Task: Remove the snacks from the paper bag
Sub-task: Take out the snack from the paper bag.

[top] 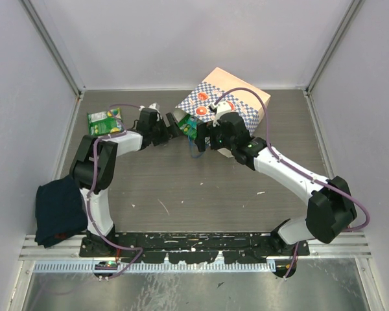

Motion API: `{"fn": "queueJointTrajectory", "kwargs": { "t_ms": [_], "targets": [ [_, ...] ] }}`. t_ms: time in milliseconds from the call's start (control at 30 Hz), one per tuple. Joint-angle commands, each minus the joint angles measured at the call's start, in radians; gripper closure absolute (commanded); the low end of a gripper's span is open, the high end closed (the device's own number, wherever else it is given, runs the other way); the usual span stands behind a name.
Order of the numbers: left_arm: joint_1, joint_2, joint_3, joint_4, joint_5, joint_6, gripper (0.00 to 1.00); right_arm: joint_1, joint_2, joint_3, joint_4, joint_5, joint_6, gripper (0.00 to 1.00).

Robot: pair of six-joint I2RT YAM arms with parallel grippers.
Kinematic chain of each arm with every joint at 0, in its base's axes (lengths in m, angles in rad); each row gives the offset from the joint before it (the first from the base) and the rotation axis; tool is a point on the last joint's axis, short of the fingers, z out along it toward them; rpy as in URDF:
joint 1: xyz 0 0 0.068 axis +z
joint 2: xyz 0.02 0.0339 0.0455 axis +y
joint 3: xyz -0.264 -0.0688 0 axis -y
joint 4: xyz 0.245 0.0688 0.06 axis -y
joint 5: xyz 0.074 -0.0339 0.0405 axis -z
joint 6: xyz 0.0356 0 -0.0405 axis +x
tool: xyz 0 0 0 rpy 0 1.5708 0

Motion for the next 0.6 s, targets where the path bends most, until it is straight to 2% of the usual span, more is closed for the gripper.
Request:
{"fn": "queueJointTrajectory", "kwargs": {
  "t_ms": [0, 300, 400, 567],
  "targets": [
    [-0.011, 0.043, 0.07, 0.029, 0.013, -0.013, 0.12, 0.003, -0.03, 0.01, 0.054, 0.006, -0.015, 0.03],
    [-0.011, 0.153, 0.165, 0.016, 0.012, -0.025, 0.12, 0.003, -0.029, 0.004, 0.055, -0.001, -0.02, 0.03],
    [-0.011, 0.182, 0.187, 0.031, 0.006, -0.042, 0.22, 0.003, -0.026, 0.005, 0.056, -0.002, -0.02, 0.03],
    [-0.011, 0.208, 0.2, 0.061, -0.002, -0.064, 0.29, 0.003, -0.02, 0.004, 0.057, -0.007, -0.02, 0.03]
  ]
}}
